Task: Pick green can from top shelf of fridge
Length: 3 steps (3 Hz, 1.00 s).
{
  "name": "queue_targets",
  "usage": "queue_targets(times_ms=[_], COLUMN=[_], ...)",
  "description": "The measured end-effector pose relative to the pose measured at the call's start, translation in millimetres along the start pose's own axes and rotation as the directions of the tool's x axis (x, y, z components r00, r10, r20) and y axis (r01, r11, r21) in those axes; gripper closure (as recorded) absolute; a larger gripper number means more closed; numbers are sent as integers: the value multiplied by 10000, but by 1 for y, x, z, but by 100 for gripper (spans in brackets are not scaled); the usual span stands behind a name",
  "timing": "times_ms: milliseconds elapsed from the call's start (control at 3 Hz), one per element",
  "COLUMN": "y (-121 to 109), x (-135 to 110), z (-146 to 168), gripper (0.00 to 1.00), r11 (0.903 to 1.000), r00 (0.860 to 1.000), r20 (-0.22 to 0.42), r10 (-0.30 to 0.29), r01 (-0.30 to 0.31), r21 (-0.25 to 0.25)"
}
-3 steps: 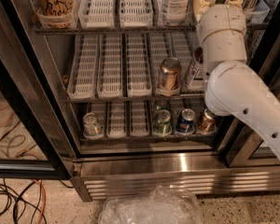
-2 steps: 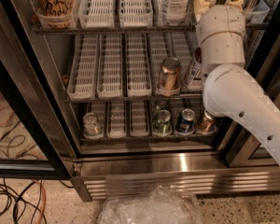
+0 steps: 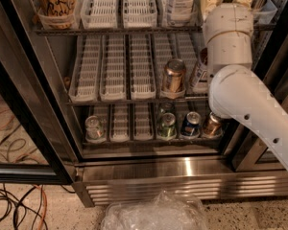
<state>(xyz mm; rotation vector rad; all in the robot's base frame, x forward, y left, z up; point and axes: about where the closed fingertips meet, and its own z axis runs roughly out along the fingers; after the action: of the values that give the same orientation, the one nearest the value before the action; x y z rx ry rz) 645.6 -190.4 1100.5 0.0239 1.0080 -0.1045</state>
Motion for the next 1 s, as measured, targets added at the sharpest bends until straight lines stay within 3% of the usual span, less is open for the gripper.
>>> queue_targets(times_ms=[333, 1000], y=[-5, -4], x=[-11, -29], z=[4, -3], gripper=[100, 100], r11=[9999, 9999], r00=[9994, 9979], r20=[338, 639], r10=[-62, -141], r01=[56, 143], r21=[159, -31])
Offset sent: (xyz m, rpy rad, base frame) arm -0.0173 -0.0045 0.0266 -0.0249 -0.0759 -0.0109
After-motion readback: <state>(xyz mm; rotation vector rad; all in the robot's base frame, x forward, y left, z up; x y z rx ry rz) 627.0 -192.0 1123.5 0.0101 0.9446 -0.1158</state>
